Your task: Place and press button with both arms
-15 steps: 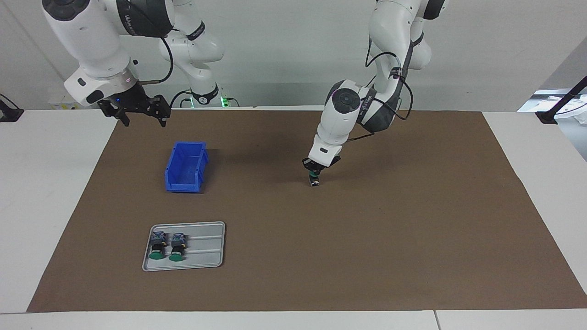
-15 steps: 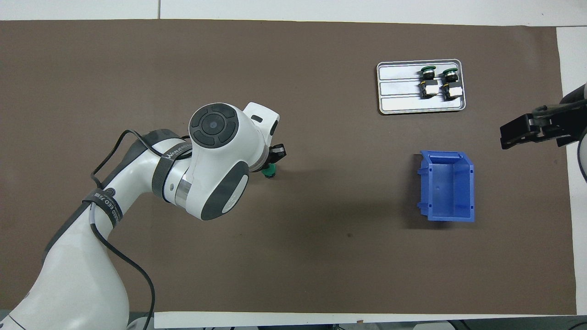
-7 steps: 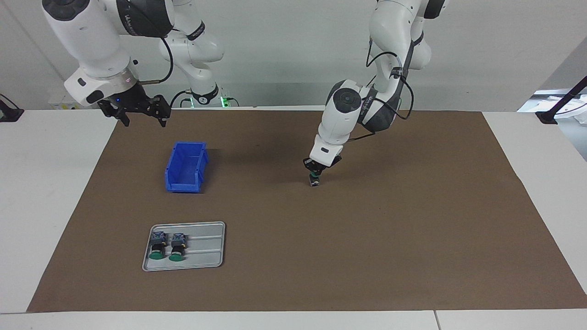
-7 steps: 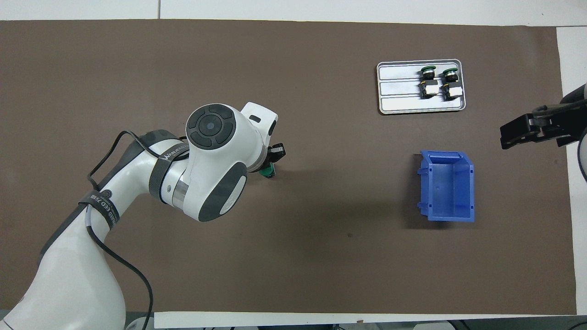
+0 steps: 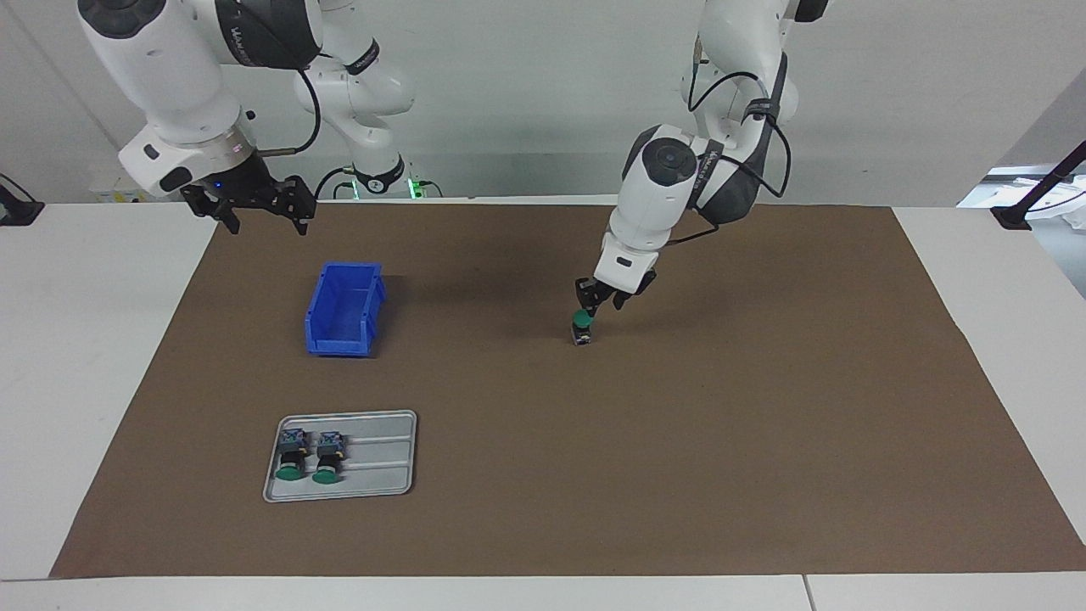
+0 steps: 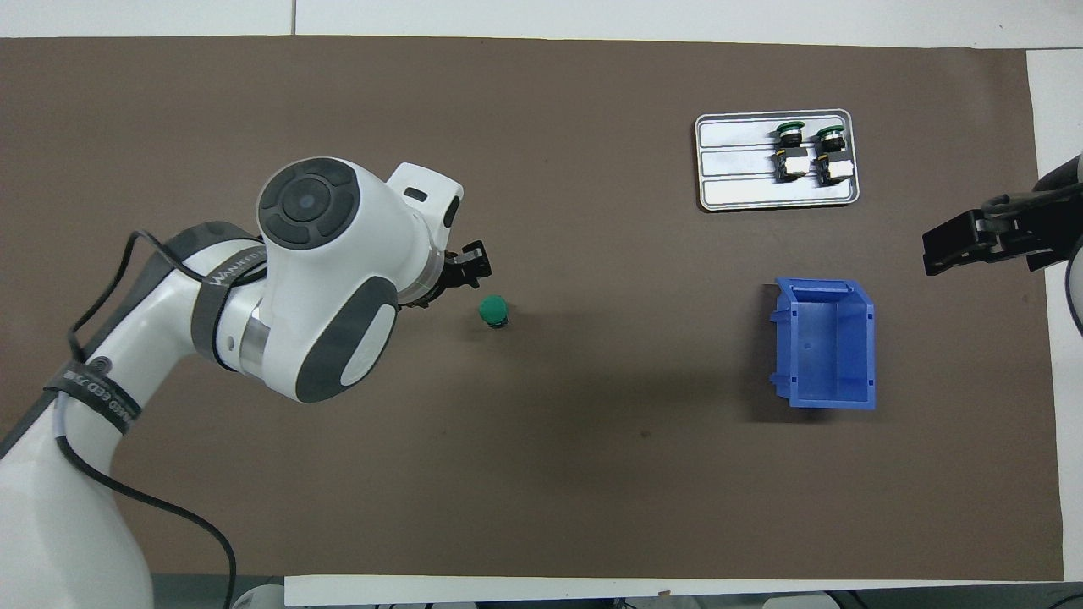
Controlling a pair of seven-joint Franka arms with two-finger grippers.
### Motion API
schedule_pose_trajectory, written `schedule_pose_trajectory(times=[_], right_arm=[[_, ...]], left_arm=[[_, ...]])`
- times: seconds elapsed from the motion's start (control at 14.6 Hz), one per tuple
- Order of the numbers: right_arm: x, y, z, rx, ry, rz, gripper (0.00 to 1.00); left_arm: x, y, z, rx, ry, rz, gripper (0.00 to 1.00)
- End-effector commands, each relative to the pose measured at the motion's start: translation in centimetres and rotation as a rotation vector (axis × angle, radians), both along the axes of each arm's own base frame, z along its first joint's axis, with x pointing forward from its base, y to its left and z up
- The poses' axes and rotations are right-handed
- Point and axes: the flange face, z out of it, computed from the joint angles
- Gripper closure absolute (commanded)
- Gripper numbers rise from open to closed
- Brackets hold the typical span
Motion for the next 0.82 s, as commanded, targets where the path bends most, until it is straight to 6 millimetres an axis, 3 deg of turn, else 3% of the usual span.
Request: schedule_pose_trajectory(times=[0.0, 0.27, 0.41, 0.62, 0.75], right_arm=[[-0.6, -0.2, 0.0, 0.012, -0.011, 0.017, 0.0], [-0.6, -0.2, 0.0, 0.011, -0.011, 0.017, 0.0], [-0.6, -0.2, 0.0, 0.012, -0.011, 0.017, 0.0], [-0.6, -0.2, 0.0, 0.012, -0.011, 0.017, 0.0], [-0.6, -0.2, 0.0, 0.012, -0.011, 0.017, 0.0]], left_arm=[[1.3, 5.3, 2.3, 0.036, 0.018, -0.023, 0.01], [3.7, 15.7, 5.7, 0.042, 0.026, -0.115, 0.01], [3.9, 19.8, 7.2, 0.075, 0.04, -0.184, 0.0], [3.6, 24.1, 9.0, 0.095, 0.049, -0.221, 0.0], [3.5, 25.9, 10.3, 0.09, 0.062, -0.23, 0.0]])
